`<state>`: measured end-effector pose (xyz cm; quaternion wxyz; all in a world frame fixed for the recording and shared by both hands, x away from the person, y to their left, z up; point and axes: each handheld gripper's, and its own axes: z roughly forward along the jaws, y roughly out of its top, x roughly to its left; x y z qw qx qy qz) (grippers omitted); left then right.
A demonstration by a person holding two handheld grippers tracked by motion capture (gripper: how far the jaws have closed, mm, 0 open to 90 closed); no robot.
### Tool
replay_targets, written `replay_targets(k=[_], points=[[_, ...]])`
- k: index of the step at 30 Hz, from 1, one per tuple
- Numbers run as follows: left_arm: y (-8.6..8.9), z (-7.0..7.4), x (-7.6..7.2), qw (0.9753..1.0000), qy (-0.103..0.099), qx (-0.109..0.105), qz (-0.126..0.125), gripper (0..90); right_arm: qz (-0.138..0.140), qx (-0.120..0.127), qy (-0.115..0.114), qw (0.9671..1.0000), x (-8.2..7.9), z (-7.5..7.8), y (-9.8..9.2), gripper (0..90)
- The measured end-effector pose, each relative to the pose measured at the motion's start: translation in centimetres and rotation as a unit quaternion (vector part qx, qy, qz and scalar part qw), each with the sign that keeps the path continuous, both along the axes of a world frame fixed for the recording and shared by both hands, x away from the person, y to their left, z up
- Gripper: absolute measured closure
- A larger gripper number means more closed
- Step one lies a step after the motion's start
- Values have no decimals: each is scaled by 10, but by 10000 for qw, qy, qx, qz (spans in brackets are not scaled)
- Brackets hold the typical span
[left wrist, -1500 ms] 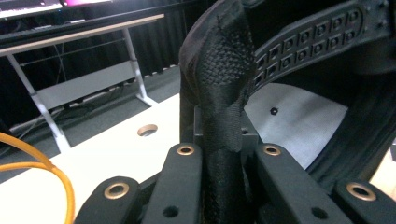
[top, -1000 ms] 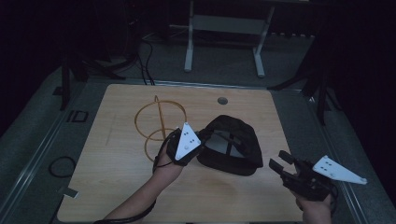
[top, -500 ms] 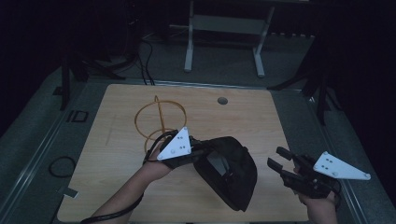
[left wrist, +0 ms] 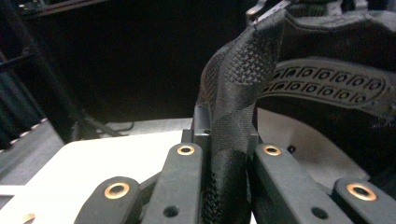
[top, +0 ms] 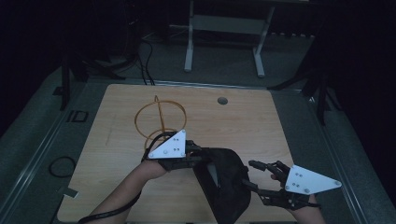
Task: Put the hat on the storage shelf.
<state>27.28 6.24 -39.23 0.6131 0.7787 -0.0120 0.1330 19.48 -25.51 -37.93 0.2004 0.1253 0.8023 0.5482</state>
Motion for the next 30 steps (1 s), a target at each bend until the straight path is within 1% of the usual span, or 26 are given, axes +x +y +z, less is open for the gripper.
replay_targets(k=[3,5,7,8,11,14,15,17,18,20,21,23,25,27,28,29,30], points=[[-3,1,-1,10000,43,-26,-9,859,175,-41,-26,9998,0,0,7,456],[-5,2,-2,9999,54,-62,-71,859,291,-81,-68,9995,1,-2,12,452],[-6,2,-2,10000,53,-33,-71,859,278,-116,-59,9995,2,-2,14,445],[-7,2,-2,9999,63,-27,-73,859,211,-167,-18,9996,4,-3,16,438],[-7,2,0,9999,125,-72,-34,859,181,-141,37,9997,7,-5,18,443],[-8,3,1,9996,234,-158,0,859,177,-133,52,9997,8,-7,21,487],[-9,4,0,9996,248,-157,25,859,170,-141,32,9998,8,-7,22,540],[-11,5,-1,9996,227,-128,62,859,136,-156,-47,9998,8,-8,24,596],[-12,6,-1,9997,201,-102,82,859,133,-155,-27,9998,9,-8,24,684],[-13,6,0,9996,238,-145,92,859,133,-128,-31,9998,10,-9,24,748],[-13,6,0,9996,239,-123,109,859,152,-134,-19,9998,10,-9,24,805],[-12,6,1,9995,241,-121,147,859,194,-122,3,9997,9,-8,24,872],[-12,4,3,9995,247,-83,149,858,211,-155,-11,9997,9,-8,23,882],[-12,2,4,9995,242,-29,187,857,249,-146,31,9996,10,-8,22,884],[-12,1,6,9993,274,0,252,855,265,-86,70,9996,10,-8,20,885],[-12,0,7,9992,307,15,256,853,248,21,137,9996,12,-8,18,885],[-12,-1,7,9991,309,32,291,853,241,65,166,9996,13,-8,16,886]])
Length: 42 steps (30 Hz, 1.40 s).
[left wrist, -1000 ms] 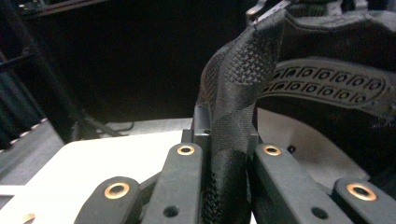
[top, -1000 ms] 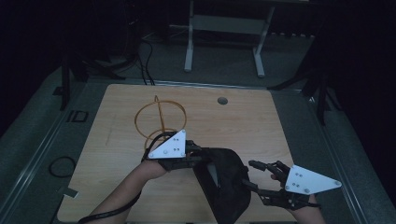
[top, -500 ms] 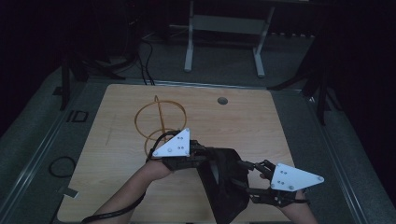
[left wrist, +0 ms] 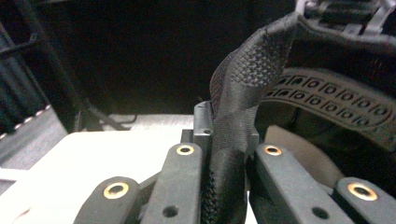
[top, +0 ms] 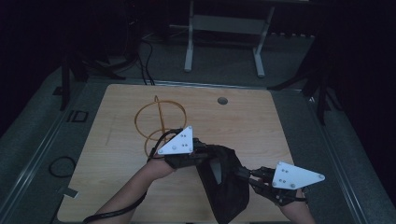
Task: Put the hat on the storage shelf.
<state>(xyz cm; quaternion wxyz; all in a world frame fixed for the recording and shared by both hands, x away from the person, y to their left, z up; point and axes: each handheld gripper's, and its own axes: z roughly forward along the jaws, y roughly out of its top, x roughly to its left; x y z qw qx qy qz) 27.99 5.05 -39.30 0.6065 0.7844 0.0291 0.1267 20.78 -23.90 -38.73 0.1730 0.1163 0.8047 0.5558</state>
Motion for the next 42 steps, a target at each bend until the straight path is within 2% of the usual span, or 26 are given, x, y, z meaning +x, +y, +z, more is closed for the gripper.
replay_targets(k=[5,6,13,15,17,20,29,33,36,41,42], points=[[-1,-2,2,9999,88,68,91,840,-116,281,129,9995,6,2,-9,887],[-2,-2,2,9999,62,82,129,833,-123,282,125,9994,6,3,-10,887],[6,-1,5,9993,204,71,311,695,-250,351,46,9991,5,10,-20,888],[9,0,5,9988,209,5,433,696,-250,396,53,9989,5,12,-23,888],[14,1,6,9979,312,-95,558,694,-281,441,60,9986,5,13,-26,888],[21,2,6,9967,342,-112,724,657,-360,493,40,9981,5,15,-31,887],[38,-5,-5,9946,357,106,968,576,-805,517,8,9954,14,24,-40,887],[51,-13,-7,9922,533,121,1123,520,-907,568,-56,9942,20,30,-40,888],[60,-18,-10,9878,668,127,1398,434,-978,557,-95,9936,26,35,-38,887],[74,-29,-18,9841,649,258,1631,329,-1060,589,-171,9925,37,45,-33,887],[76,-32,-20,9824,682,259,1719,309,-1084,606,-200,9921,39,47,-32,887]])
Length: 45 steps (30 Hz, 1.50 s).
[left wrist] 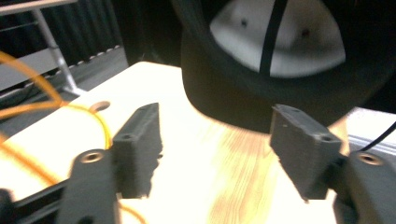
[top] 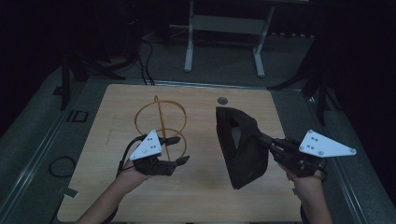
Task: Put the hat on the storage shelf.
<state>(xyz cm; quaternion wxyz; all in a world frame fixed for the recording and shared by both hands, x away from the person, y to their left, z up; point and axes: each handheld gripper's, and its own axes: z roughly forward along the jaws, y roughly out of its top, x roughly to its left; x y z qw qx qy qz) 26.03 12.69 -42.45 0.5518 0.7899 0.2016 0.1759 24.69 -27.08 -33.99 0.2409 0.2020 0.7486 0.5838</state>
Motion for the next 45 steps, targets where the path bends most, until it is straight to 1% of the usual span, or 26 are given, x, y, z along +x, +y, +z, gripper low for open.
replay_targets(k=[2,4,7,10,12,15,18,20,21,22,23,24,25,26,28,29,30,31,32,35,38,39,41,42,43,45], points=[[6,-4,-2,9997,63,-43,216,268,-30,30,-17,10000,4,3,2,887],[12,-9,-4,9993,60,-141,336,263,-20,79,0,10000,9,6,5,887],[24,-15,-9,9988,-24,-194,443,228,-60,58,-18,10000,16,9,9,887],[37,-23,-15,9973,-88,-345,647,189,-91,54,-28,9999,23,12,14,887],[45,-27,-18,9966,-43,-438,702,182,-98,50,-20,9999,27,13,17,887],[56,-38,-22,9957,36,-443,818,150,-89,49,-4,9999,33,15,21,886],[66,-49,-28,9933,6,-489,1051,136,-63,47,41,10000,39,17,26,886],[74,-56,-35,9893,-155,-478,1370,130,-55,57,60,10000,43,19,29,886],[78,-58,-36,9884,-173,-500,1422,129,-56,56,54,10000,45,20,30,886],[83,-61,-39,9864,-192,-557,1538,130,-61,66,51,9999,46,21,31,886],[89,-64,-41,9837,-213,-573,1690,130,-57,62,52,10000,48,23,33,886],[95,-67,-42,9817,-187,-657,1775,129,-70,33,42,10000,50,25,35,886],[100,-70,-43,9789,-167,-725,1905,120,-73,21,23,10000,52,27,37,886],[105,-74,-44,9751,-167,-740,2083,109,-67,9,12,10000,54,29,40,886],[114,-82,-46,9697,-124,-675,2344,68,-77,-35,6,10000,57,34,46,886],[118,-87,-47,9651,-137,-625,2541,52,-74,-50,-11,10000,59,36,49,886],[122,-92,-48,9609,-56,-537,2717,27,-85,-88,-19,9999,61,39,53,886],[124,-95,-49,9575,-53,-483,2844,22,-71,-119,-40,9999,63,42,57,886],[129,-100,-50,9521,-43,-491,3019,22,-59,-128,-39,9999,65,44,60,886],[140,-112,-49,9442,230,-572,3235,22,-27,-211,-85,9997,70,50,74,886],[147,-119,-48,9407,340,-609,3319,22,28,-289,-120,9995,74,56,88,886],[148,-121,-49,9403,335,-647,3324,22,51,-300,-120,9995,76,58,93,886],[150,-121,-48,9412,353,-676,3292,22,70,-307,-125,9994,78,60,98,886],[150,-123,-48,9398,322,-696,3330,22,98,-328,-132,9993,80,61,103,886],[151,-123,-48,9407,331,-730,3296,22,147,-364,-148,9991,83,65,112,886],[151,-124,-48,9401,323,-691,3322,22,203,-387,-134,9990,86,67,122,886]])
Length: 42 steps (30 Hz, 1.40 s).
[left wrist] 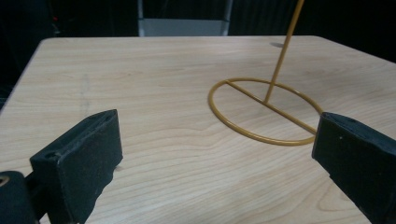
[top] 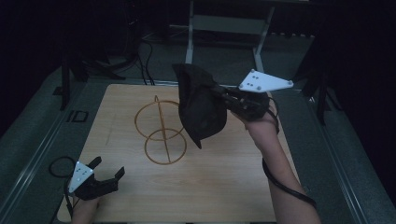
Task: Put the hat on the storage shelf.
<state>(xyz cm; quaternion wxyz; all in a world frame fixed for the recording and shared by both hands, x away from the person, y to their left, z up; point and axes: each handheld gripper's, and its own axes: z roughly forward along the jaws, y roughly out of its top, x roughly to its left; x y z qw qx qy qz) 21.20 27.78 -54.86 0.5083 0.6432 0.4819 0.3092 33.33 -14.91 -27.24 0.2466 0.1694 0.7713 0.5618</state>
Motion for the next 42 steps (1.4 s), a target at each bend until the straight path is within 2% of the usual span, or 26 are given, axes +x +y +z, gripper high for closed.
replay_targets(k=[8,17,33,42], points=[[5,-2,0,9999,4,-105,27,23,199,-270,129,9994,9,-3,38,885],[6,-3,0,9999,13,-134,-6,23,326,-516,382,9974,19,-16,63,885],[7,-5,-1,9999,30,-168,-30,23,368,-798,827,9927,32,-52,83,884],[6,-6,-1,9998,36,-160,-83,24,466,-854,1059,9896,37,-65,93,881]])
